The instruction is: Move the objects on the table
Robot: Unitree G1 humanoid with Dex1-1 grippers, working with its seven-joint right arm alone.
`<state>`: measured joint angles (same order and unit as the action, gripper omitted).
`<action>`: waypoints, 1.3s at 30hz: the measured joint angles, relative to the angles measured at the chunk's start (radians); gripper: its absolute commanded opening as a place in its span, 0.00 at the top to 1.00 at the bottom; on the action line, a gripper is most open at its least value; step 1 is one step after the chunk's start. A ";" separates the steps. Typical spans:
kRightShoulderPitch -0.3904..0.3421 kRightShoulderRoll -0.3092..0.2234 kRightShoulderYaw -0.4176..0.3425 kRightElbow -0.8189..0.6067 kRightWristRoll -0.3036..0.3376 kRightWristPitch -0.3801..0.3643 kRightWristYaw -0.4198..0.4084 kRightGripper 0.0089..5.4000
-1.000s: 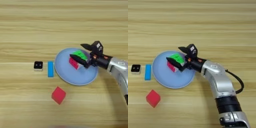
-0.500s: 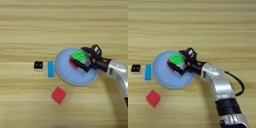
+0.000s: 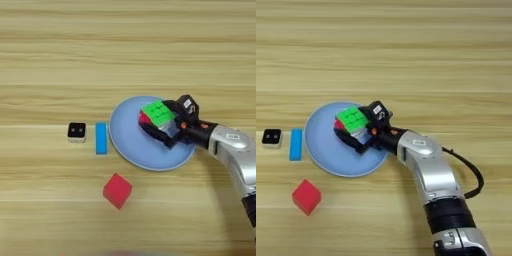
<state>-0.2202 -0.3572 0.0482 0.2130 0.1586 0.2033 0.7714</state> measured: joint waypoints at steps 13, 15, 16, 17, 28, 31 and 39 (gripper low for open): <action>0.001 0.004 0.001 0.021 -0.013 -0.019 -0.001 0.31; 0.001 0.005 0.001 0.021 -0.014 -0.020 -0.002 0.34; 0.001 0.005 0.001 0.021 -0.014 -0.020 -0.002 0.37; 0.001 0.005 0.001 0.021 -0.015 -0.021 -0.003 0.37; 0.001 0.008 0.001 0.028 -0.018 -0.037 -0.005 0.38; 0.001 0.008 0.001 0.028 -0.019 -0.039 -0.005 0.38; 0.001 0.009 0.000 0.028 -0.018 -0.039 -0.006 0.38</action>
<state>-0.2194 -0.3485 0.0479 0.2409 0.1405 0.1643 0.7656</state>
